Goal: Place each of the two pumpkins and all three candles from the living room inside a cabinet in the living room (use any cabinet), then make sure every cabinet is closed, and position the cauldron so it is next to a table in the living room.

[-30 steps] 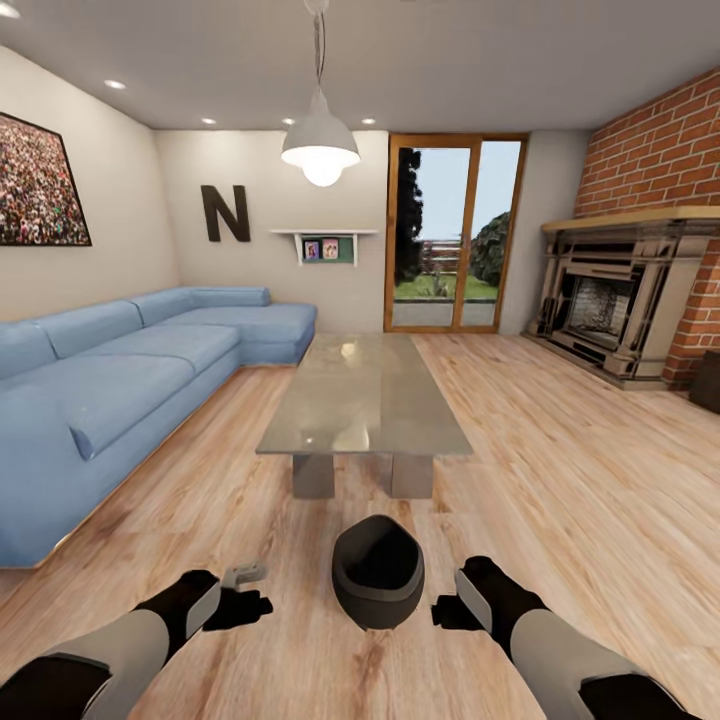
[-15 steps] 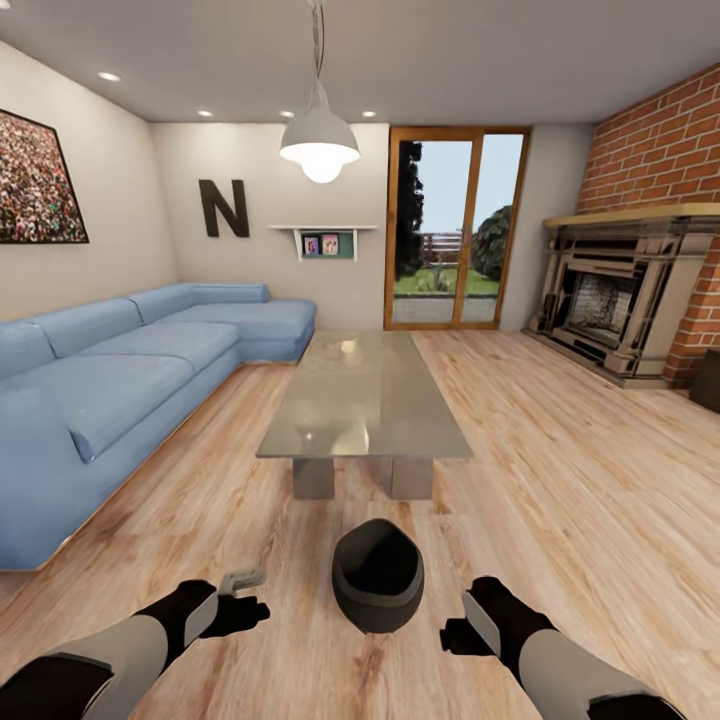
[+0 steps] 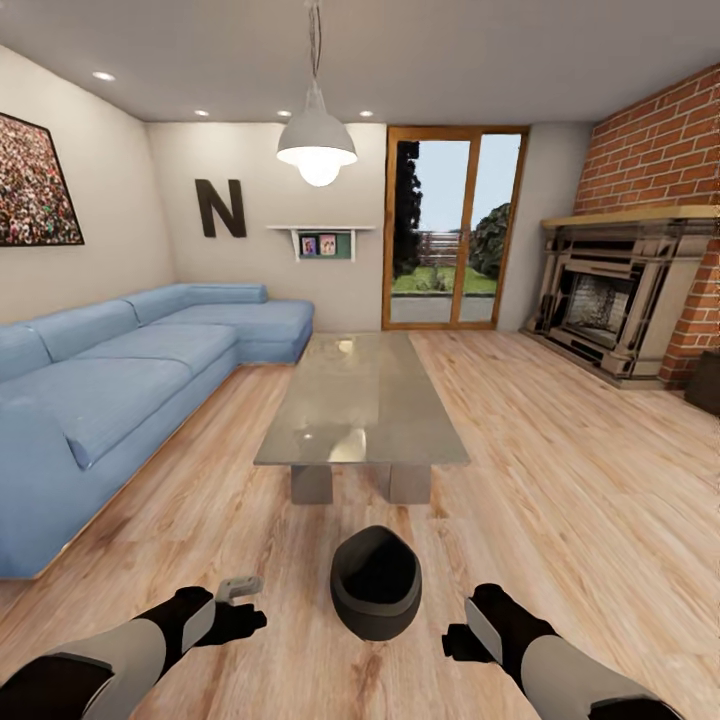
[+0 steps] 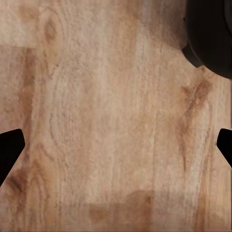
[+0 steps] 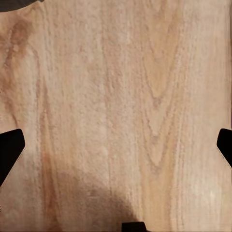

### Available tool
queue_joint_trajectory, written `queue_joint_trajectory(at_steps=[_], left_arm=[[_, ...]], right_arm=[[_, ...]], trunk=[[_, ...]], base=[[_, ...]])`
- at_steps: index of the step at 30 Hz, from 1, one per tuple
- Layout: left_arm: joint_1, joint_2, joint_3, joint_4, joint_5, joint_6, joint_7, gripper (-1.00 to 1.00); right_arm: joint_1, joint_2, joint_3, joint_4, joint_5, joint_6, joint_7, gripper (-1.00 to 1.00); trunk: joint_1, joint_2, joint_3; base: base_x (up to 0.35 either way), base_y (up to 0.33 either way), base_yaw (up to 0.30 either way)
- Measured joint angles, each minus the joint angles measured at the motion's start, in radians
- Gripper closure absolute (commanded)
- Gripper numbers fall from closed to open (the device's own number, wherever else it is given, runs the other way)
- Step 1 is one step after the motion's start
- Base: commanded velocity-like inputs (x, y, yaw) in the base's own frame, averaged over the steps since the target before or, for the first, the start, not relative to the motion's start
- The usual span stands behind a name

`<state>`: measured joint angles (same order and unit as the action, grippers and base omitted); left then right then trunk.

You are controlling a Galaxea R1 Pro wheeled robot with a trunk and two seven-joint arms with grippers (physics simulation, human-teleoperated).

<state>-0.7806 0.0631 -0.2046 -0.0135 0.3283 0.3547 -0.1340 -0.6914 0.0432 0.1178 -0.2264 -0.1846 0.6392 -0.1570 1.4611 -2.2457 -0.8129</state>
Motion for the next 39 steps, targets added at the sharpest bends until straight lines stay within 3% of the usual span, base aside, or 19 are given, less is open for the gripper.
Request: queue_joint_trajectory(at_steps=[29, 34, 39], left_arm=[[0.001, -0.006, 0.0, 0.027, 0.001, -0.033, 0.003, -1.0], [0.006, -0.006, 0.0, 0.038, 0.001, -0.117, 0.005, -1.0], [0.008, -0.006, -0.001, 0.047, 0.0, -0.142, 0.005, -1.0]], right_arm=[[0.003, 0.002, -0.001, 0.001, 0.0, -0.043, -0.01, -1.0], [0.003, 0.002, 0.0, 0.005, 0.0, -0.072, -0.011, -1.0], [0.004, 0.001, -0.001, 0.021, 0.0, -0.119, -0.011, -1.0]], trunk=[[-0.111, 0.203, 0.111], [-0.13, 0.238, 0.127], [-0.15, 0.273, 0.143]], base=[[0.0, 0.0, -0.004], [0.0, 0.0, 0.0], [0.0, 0.0, 0.0]])
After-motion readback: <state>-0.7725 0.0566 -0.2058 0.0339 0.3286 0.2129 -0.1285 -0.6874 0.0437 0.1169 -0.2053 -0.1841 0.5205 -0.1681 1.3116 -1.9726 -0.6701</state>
